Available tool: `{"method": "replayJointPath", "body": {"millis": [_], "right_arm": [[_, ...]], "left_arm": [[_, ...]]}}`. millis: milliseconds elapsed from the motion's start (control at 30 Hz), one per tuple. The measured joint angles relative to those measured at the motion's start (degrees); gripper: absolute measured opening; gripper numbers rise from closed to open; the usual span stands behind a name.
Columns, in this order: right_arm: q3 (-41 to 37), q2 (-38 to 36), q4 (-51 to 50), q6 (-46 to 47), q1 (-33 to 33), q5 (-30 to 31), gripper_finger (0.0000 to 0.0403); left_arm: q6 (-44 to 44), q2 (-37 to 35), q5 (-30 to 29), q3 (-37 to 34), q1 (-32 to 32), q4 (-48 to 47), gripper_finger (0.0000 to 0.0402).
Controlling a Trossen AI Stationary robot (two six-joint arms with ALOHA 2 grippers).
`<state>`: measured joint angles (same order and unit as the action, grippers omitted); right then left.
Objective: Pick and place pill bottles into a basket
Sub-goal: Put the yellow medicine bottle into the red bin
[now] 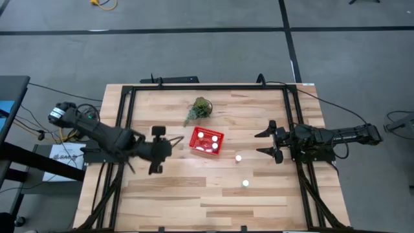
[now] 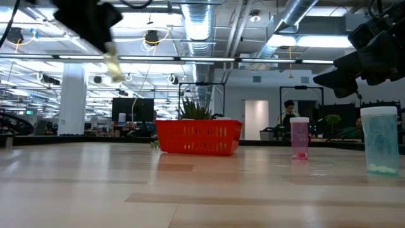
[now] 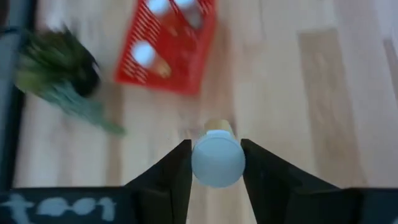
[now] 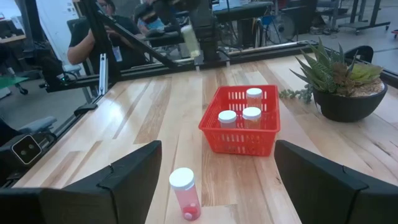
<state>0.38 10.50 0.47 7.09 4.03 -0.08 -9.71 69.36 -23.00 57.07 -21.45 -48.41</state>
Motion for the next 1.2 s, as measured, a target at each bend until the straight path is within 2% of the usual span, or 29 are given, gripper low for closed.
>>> {"method": "replayJointPath", "body": {"millis": [100, 233, 367, 500, 733, 1000, 1200], "right_arm": [[0.0, 0.0, -0.02, 0.02, -0.02, -0.02, 0.0306], [-0.02, 0.0, -0.01, 0.01, 0.0, -0.01, 0.0306], [-0.01, 0.0, -0.02, 0.02, 0.0, -0.02, 0.0306], [0.0, 0.0, 0.0, 0.02, -0.02, 0.0, 0.0306], [0.0, 0.04, -0.02, 0.02, 0.0, 0.0, 0.0306], [0.0, 0.04, 0.0, 0.02, -0.02, 0.0, 0.0306], [0.0, 0.04, 0.0, 0.0, -0.01, -0.01, 0.0306]], "left_arm": [[7.12, 0.03, 1.12, 1.47, 5.58, 4.17, 0.0118], [14.6, 0.09, 8.5, 1.56, 13.87, 11.79, 0.0115], [16.77, 1.11, 16.43, 1.64, 21.74, 14.98, 0.0112], [17.62, 3.55, 23.52, 1.73, 27.01, 16.8, 0.0116], [20.9, 12.89, 29.88, 1.62, 29.33, 19.92, 0.0117], [22.66, 21.03, 30.2, 1.6, 29.33, 21.19, 0.0118], [23.73, 22.43, 30.23, 1.56, 29.33, 22.76, 0.0118]]}}
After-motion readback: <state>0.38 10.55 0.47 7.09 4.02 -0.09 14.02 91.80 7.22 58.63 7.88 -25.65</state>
